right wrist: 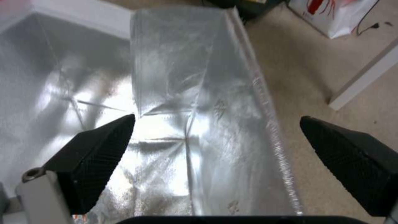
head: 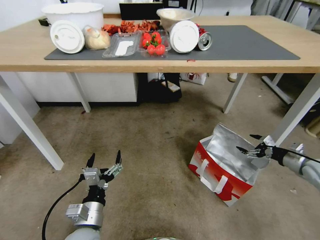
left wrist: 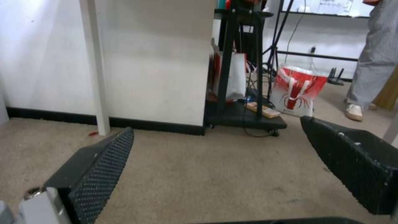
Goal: Pick up the food delivery bag from the floor and place it on the table.
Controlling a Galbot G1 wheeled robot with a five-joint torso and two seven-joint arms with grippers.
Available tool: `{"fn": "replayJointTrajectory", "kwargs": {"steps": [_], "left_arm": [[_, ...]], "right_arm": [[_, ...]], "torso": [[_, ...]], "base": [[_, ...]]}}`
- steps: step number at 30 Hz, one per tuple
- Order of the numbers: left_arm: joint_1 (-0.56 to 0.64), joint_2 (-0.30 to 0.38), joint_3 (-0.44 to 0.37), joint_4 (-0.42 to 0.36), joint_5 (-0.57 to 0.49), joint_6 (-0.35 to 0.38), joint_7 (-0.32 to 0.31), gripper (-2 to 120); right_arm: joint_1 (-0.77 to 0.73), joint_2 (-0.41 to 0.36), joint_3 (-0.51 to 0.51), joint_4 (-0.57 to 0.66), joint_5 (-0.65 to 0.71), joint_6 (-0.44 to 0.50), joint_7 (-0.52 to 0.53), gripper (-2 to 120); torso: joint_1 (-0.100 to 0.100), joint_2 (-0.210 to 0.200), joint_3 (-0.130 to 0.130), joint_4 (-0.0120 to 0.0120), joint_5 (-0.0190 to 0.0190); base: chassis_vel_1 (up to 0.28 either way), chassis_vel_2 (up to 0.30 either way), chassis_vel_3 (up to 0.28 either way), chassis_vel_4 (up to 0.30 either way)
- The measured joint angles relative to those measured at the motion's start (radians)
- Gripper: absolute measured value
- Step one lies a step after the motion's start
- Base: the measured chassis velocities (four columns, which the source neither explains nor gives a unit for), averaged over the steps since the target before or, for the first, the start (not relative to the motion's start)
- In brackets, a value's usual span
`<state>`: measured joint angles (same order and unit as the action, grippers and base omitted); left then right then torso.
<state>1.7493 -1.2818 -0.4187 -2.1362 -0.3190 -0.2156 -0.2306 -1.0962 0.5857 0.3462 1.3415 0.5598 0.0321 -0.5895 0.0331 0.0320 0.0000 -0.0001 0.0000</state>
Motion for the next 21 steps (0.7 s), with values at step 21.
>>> {"fn": "replayJointTrajectory", "kwargs": {"steps": [21], "left_arm": [[-0.012,-0.004,-0.007,0.022,-0.007,-0.002,-0.022,100]], "right_arm": [[0.141,0.019,-0.128,-0.146,0.016,-0.004,-0.054,100]], "torso": [[0.0,0.0,0.0,0.0,0.0]], "base": [[0.0,0.0,0.0,0.0]]}}
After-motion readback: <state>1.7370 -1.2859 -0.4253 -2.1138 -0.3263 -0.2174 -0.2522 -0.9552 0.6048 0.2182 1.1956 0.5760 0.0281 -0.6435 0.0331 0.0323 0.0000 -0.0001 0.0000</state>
